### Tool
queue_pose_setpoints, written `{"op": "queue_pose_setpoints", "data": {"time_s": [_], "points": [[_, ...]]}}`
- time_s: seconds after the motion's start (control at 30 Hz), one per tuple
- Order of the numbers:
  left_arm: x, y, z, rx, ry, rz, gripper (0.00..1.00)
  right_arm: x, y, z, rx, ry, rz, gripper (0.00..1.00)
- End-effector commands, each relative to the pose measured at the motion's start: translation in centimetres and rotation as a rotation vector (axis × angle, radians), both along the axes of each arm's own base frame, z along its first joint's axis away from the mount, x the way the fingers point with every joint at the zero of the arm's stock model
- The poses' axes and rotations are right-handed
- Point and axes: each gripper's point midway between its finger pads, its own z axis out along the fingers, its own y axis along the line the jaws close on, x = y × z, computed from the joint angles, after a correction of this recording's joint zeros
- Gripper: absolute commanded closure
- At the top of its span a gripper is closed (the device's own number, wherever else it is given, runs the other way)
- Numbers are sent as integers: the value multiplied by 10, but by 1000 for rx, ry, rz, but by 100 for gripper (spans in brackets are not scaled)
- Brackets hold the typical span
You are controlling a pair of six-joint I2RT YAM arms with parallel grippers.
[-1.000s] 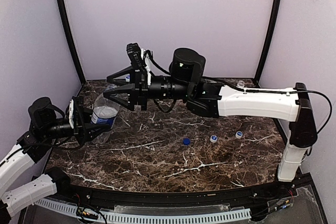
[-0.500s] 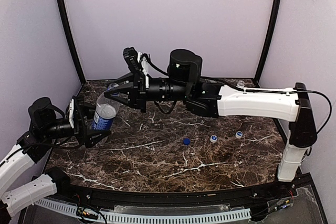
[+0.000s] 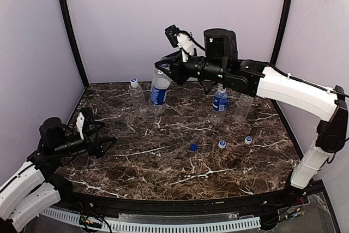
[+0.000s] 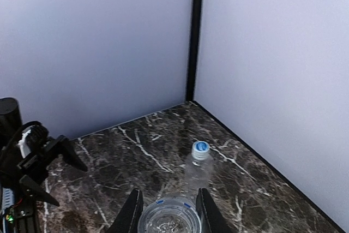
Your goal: Unscrew the bottle caps
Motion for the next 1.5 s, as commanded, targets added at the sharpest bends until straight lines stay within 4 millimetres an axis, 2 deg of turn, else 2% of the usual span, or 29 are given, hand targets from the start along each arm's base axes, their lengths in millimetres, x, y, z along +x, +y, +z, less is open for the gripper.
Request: {"op": "queue_pose_setpoints", "data": {"time_s": [0.0, 0.17, 0.3, 0.5, 0.63, 0.9, 1.03, 1.07, 1.1, 1.17, 1.27, 1.37, 1.47], "points": [[30, 39, -19, -55, 71, 282, 1, 73, -54, -49, -128, 62, -275, 100], [36, 57, -20, -44, 54, 366, 1, 116, -61, -85, -182, 82, -320, 100], [39, 71, -14, -72, 29, 411, 1, 137, -60, -110, -211, 105, -353, 100], [40, 76, -13, -86, 25, 429, 1, 142, -66, -139, -245, 153, -398, 100], [38, 70, -13, -101, 36, 395, 1, 141, -75, -144, -259, 156, -431, 100], [40, 74, -13, -99, 31, 417, 1, 141, -81, -163, -262, 183, -449, 100], [39, 72, -13, -99, 31, 408, 1, 143, -83, -162, -246, 201, -472, 100], [39, 73, -12, -100, 30, 410, 1, 143, -85, -160, -238, 203, -483, 97], [40, 74, -12, -101, 30, 416, 1, 142, -87, -156, -228, 204, -488, 85], [41, 75, -13, -101, 30, 428, 1, 140, -87, -151, -217, 199, -479, 68], [41, 75, -12, -105, 31, 427, 1, 137, -86, -144, -209, 190, -464, 51], [41, 75, -11, -107, 28, 427, 1, 136, -85, -139, -201, 183, -449, 44], [41, 75, -11, -108, 27, 429, 1, 134, -81, -135, -197, 172, -425, 45]]}}
